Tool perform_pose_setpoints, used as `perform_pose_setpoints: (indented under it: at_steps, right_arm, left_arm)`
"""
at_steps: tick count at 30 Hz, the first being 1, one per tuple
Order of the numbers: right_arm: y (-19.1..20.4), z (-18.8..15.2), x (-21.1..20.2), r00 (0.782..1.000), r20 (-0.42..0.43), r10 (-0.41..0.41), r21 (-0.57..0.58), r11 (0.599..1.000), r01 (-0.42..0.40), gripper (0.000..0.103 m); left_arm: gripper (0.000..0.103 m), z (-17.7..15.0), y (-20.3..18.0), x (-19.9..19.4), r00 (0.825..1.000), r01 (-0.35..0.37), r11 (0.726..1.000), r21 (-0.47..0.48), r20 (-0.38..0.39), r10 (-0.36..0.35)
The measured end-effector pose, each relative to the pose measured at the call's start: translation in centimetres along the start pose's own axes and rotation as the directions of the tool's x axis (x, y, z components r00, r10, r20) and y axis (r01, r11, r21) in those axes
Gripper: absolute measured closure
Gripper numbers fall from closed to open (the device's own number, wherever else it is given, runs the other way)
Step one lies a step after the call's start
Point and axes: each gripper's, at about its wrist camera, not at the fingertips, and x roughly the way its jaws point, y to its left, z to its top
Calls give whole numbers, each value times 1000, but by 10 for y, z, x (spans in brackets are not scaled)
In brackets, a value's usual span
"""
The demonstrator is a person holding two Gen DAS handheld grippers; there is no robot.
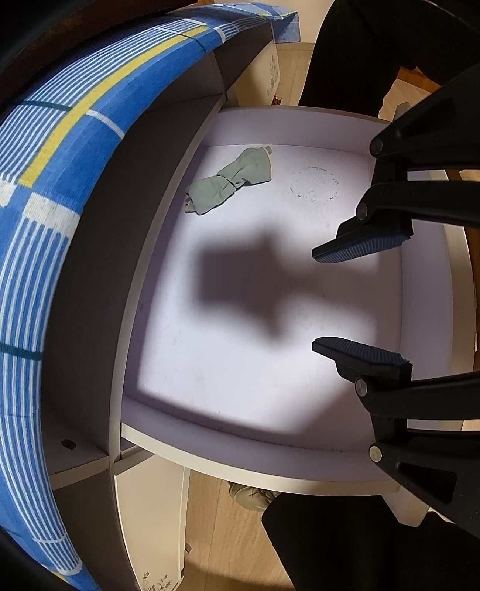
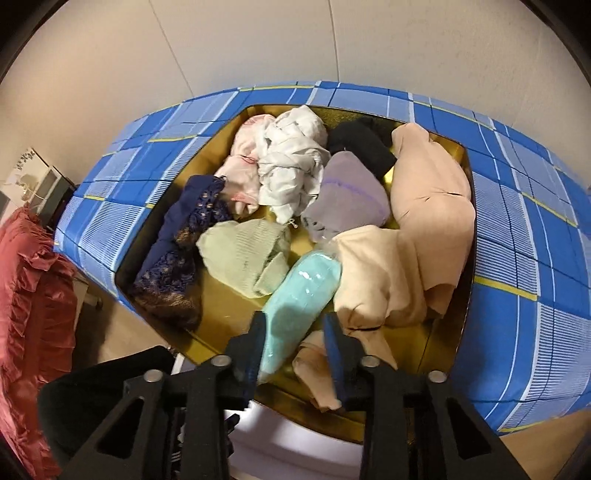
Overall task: Organize soft objects
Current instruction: 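Lift the mint-green bag out of the drawer into the gold box with the right gripper, then open the right gripper and return the right tool down into the drawer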
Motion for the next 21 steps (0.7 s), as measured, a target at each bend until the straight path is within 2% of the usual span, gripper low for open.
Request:
perform_pose_setpoints:
  at_steps: [6,12,15,19,21]
  right_arm:
    - [6,3,22,999,-44,15,-2,1000,-15,78]
    - [26,8,34,995,-54,88,-35,995,-90,78]
    - [33,10,37,992,-62,110,-62,991,-114,73]
    - [30,4,25,993,-23,112,-80,990,-113,73]
    - [25,-1,9,994,23,110,-85,991,-108,73]
  left_arm:
    - [61,-1,3,0,1000,-1,1000,-7,1,1]
    - [61,-1,1,1,1000,-5,1000,-5,-1,5]
    - [61,-1,1,2,1000,-9,1000,-2,-3,9]
    - [61,-1,3,4,1000,-14,1000,-12,-8,14]
    - [61,-1,4,5,1000,-18,1000,-15,-10,18]
